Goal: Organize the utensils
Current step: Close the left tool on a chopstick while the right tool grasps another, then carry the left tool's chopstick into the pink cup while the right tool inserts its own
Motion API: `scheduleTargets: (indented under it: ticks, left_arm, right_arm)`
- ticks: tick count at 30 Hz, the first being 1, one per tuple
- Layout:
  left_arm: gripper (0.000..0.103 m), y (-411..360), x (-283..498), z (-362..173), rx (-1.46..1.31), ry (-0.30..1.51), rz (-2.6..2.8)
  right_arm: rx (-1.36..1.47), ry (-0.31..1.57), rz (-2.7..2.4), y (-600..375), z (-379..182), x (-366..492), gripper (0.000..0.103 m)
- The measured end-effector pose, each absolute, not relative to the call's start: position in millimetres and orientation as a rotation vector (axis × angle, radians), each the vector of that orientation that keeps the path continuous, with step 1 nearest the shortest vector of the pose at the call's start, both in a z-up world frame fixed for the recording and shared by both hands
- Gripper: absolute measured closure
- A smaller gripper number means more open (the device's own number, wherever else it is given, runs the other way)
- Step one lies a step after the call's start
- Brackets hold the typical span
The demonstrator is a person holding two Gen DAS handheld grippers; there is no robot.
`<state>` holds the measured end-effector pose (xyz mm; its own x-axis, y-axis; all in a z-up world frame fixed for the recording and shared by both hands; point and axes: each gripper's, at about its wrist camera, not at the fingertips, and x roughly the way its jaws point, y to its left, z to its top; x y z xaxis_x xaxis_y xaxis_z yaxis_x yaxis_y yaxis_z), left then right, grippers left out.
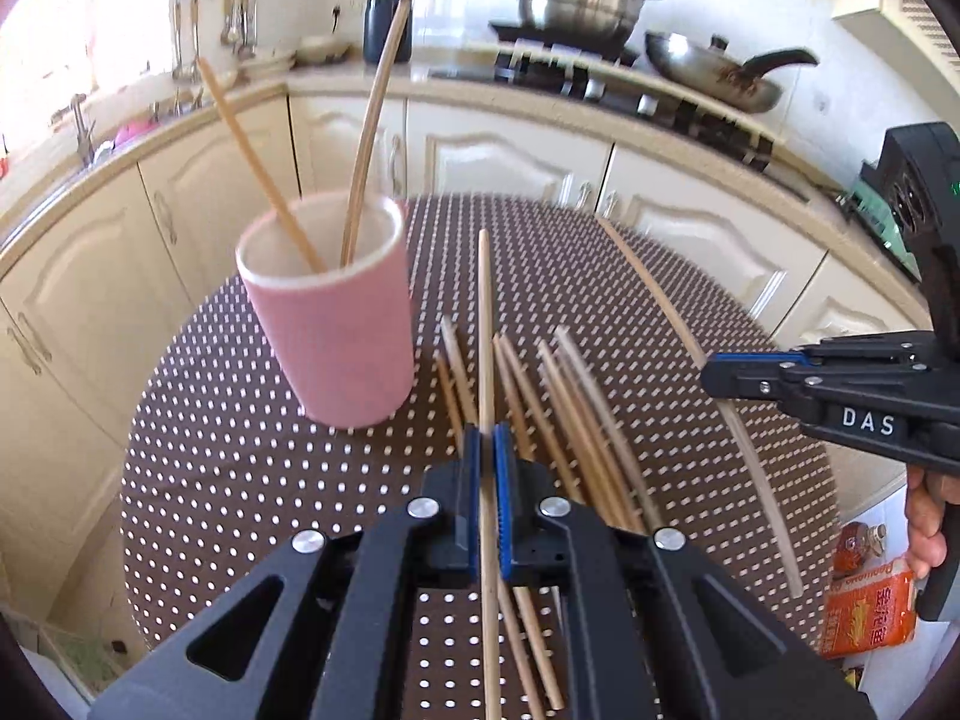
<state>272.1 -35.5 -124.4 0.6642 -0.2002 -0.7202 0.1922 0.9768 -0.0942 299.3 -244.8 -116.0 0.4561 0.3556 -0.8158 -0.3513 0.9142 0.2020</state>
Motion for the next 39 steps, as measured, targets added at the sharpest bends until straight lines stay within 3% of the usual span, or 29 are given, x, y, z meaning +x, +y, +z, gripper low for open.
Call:
scheduleTargets:
  ticks: [19,28,39]
  left_arm:
    - [0.098,-4,248,-18,-0.149,0.305,-0.252]
    - [0.098,20,277,-11,-0.198,0.082,-0.176]
    - [0.098,43,327,-37,-0.226,0.024,-0.085]
  right_arm:
    - [0.197,0.469,0.612,-182,-7,265,0.097]
    - [0.241,0.275,0.635,-153,-1,300,0.097]
    - [0.256,0.188,0.613,-126,-26,346,0.097]
